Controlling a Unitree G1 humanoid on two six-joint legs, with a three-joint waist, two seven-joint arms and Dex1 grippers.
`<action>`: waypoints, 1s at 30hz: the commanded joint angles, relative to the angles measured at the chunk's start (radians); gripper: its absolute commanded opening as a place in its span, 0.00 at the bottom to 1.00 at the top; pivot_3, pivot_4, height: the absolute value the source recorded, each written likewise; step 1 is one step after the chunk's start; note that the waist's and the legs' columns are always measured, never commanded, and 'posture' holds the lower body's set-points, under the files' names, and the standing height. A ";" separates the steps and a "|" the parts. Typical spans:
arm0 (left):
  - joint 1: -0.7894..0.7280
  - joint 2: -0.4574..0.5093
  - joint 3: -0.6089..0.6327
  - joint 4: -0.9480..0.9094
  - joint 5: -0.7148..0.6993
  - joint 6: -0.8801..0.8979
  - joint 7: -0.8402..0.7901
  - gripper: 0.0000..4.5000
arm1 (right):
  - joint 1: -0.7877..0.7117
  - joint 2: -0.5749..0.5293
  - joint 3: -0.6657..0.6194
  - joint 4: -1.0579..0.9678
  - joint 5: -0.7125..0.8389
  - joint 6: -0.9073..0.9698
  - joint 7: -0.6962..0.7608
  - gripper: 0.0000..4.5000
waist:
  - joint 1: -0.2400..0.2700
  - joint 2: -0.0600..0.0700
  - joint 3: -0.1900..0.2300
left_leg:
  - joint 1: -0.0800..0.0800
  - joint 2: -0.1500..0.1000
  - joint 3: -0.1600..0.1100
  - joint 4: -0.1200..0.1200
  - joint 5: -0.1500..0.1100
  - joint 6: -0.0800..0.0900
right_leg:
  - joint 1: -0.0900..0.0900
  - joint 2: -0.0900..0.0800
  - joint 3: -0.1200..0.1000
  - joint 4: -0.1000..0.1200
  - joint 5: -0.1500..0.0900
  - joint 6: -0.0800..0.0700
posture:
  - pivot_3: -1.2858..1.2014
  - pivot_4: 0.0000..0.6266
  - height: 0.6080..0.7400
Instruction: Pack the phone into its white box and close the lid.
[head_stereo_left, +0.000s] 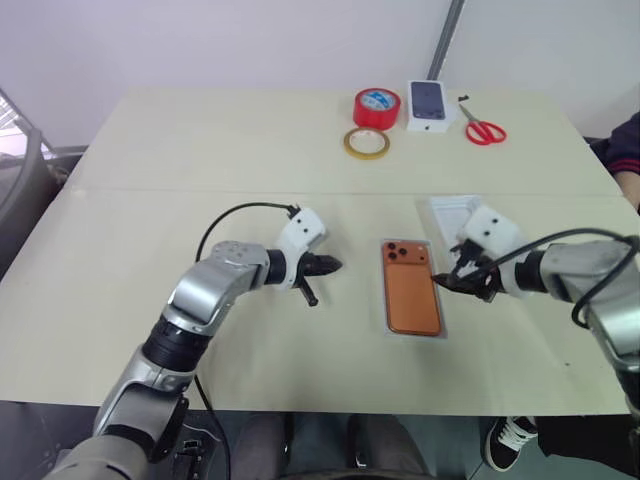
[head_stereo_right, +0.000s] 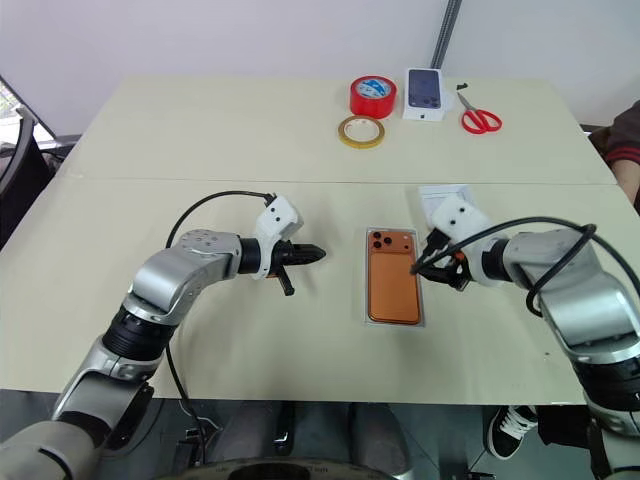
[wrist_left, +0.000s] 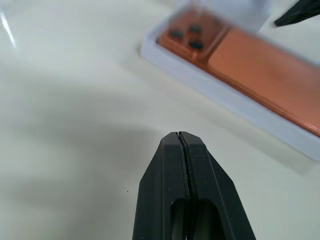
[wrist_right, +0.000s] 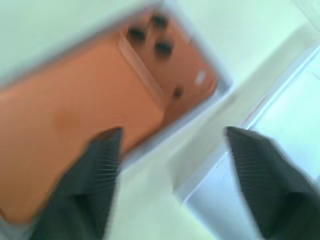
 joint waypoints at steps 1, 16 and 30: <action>0.044 0.040 0.036 -0.068 -0.014 -0.191 -0.085 0.00 | -0.100 0.053 0.013 0.165 -0.002 0.093 -0.077 0.76 | 0.002 0.000 0.000 | 0.000 0.000 0.000 0.000 0.000 0.000 | 0.000 0.000 0.000 0.000 0.000 0.000 | 0.52 0.24 0.97; 0.151 0.090 0.012 -0.167 0.003 -0.346 -0.128 0.00 | -0.310 0.142 0.106 0.559 -0.038 0.034 -0.170 0.76 | 0.000 0.000 0.000 | -0.001 0.000 0.001 0.000 -0.001 0.001 | -0.001 0.000 0.000 0.000 0.000 0.000 | 0.52 0.24 0.97; 0.140 0.063 0.023 -0.139 -0.024 -0.337 -0.118 0.00 | -0.340 0.108 0.015 0.513 0.026 0.131 -0.177 0.76 | -0.002 0.001 0.000 | -0.001 0.000 0.001 0.000 -0.001 0.002 | -0.001 0.000 0.000 0.001 0.000 0.000 | 0.52 0.24 0.97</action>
